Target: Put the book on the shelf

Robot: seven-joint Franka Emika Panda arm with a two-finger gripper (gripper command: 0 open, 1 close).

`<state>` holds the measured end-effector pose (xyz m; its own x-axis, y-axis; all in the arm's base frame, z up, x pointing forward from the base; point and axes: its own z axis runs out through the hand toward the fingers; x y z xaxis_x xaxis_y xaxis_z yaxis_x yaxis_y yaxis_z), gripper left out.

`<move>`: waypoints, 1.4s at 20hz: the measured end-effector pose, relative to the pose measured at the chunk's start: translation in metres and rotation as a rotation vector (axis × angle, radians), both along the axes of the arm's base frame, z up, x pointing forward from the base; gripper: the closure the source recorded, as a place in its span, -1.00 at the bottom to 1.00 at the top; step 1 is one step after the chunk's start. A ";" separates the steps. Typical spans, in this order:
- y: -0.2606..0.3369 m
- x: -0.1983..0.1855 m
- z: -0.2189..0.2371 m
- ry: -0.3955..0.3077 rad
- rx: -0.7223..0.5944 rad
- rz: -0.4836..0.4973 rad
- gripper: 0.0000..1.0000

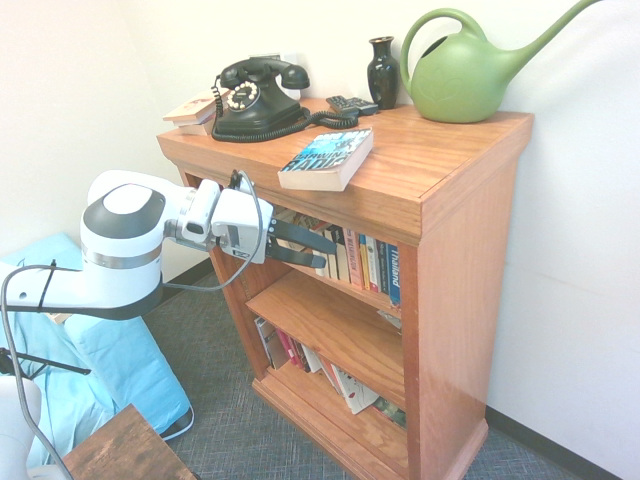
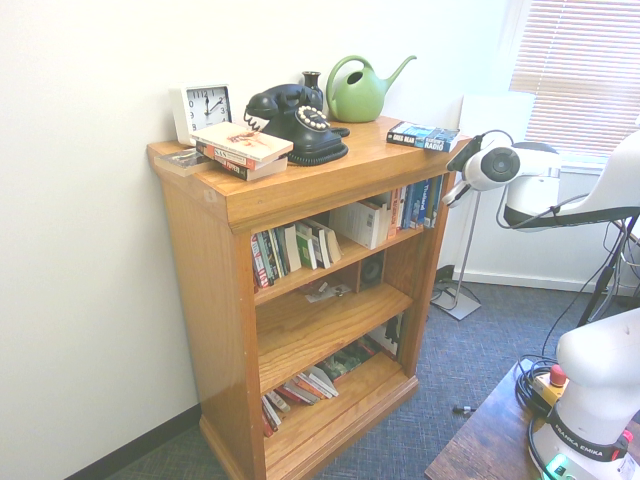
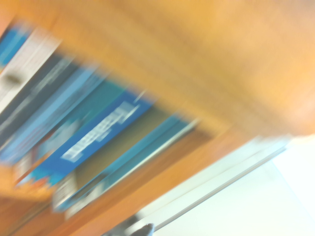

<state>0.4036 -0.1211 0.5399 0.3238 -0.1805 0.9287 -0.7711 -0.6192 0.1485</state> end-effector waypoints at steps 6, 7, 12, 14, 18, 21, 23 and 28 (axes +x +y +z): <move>0.000 0.000 0.031 -0.045 -0.137 -0.018 -1.00; -0.001 -0.001 0.039 -0.053 -0.158 -0.026 -1.00; 0.005 -0.001 0.054 -0.047 -0.240 -0.056 -1.00; 0.007 0.002 0.051 -0.024 -0.273 -0.058 -1.00; 0.016 0.007 0.043 0.020 -0.328 -0.059 -1.00; 0.022 0.008 0.044 0.033 -0.351 -0.053 -1.00; 0.024 0.009 0.046 0.039 -0.374 -0.056 -1.00; 0.019 0.013 0.041 0.067 -0.431 -0.073 -1.00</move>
<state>0.4169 -0.1021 0.5806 0.3867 0.1946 0.9014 -0.7901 -0.4341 0.4327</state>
